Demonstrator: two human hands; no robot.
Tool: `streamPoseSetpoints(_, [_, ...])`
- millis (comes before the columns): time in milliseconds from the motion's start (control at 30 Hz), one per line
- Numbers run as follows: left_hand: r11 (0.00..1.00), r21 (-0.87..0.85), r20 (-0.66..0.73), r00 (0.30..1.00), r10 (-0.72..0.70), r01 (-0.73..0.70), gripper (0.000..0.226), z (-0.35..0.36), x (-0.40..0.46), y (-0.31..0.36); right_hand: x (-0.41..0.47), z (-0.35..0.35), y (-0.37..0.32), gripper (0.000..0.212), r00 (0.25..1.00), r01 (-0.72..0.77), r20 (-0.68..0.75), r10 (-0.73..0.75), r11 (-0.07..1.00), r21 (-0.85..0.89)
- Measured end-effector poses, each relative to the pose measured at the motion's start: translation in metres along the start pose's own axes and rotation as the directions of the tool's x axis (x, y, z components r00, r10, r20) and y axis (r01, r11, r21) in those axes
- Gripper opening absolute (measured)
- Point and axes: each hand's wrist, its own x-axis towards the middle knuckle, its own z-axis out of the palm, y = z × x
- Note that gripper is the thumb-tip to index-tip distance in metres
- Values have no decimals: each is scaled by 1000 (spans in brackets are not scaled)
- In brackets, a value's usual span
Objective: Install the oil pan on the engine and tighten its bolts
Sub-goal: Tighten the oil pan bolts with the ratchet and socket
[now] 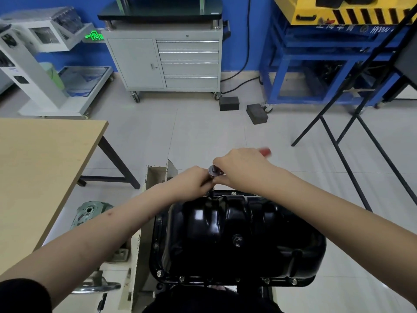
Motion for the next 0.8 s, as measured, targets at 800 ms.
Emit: streamPoseSetpoints(800, [995, -89, 46, 998, -37, 41, 36, 3, 2, 0, 4, -3, 1, 26, 996, 88, 3, -88, 995, 48])
